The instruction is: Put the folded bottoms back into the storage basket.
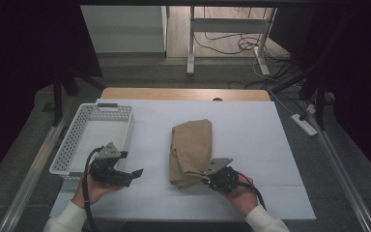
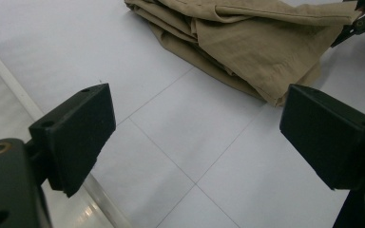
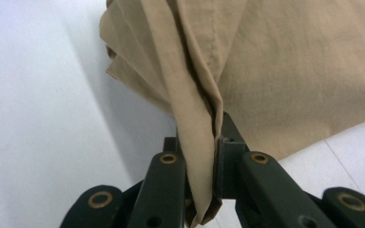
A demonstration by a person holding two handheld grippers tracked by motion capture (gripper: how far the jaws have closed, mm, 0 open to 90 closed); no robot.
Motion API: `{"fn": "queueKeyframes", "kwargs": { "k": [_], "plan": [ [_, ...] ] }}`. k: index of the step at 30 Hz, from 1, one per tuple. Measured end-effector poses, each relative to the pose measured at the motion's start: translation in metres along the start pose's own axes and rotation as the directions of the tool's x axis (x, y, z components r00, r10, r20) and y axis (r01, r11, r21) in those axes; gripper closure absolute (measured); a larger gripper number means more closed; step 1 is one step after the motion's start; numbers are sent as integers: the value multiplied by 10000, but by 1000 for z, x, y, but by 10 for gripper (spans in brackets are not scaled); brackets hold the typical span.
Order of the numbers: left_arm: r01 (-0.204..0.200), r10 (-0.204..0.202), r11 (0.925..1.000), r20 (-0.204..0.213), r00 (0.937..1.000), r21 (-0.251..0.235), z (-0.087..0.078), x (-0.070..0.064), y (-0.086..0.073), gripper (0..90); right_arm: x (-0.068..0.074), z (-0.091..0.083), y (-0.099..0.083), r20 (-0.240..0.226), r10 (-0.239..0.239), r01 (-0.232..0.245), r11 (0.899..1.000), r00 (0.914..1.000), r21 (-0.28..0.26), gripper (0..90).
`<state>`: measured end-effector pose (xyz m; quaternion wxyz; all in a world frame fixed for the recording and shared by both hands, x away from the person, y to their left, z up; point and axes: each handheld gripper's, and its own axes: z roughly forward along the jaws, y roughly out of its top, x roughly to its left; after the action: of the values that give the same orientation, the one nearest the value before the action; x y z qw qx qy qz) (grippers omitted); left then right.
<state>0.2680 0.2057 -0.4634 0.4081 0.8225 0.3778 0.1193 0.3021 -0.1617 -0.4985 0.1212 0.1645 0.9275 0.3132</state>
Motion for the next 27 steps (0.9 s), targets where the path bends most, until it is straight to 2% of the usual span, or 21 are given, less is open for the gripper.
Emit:
{"fn": "queueKeyframes", "kwargs": {
  "k": [3,11,18,22,27],
  "plan": [
    [101,-100,9999,201,9997,-25,3,-1,0,109,-1,-3,0,-96,146,-149,9996,9998,-250,832],
    [-54,54,10000,319,9995,-16,9,-6,7,109,-2,-5,-1,-211,244,-250,9993,9995,-293,832],
    [-206,212,9997,383,9990,-153,13,-8,23,111,-2,-3,-2,-277,207,-217,9991,9994,-358,832],
    [-127,141,9995,525,9985,-273,18,-7,33,112,-3,-4,-3,-286,246,-257,9990,9993,-374,831],
    [-285,298,9993,532,9981,-247,25,-8,45,115,-3,-4,-3,-265,193,-203,9991,9995,-369,831]
  ]
}}
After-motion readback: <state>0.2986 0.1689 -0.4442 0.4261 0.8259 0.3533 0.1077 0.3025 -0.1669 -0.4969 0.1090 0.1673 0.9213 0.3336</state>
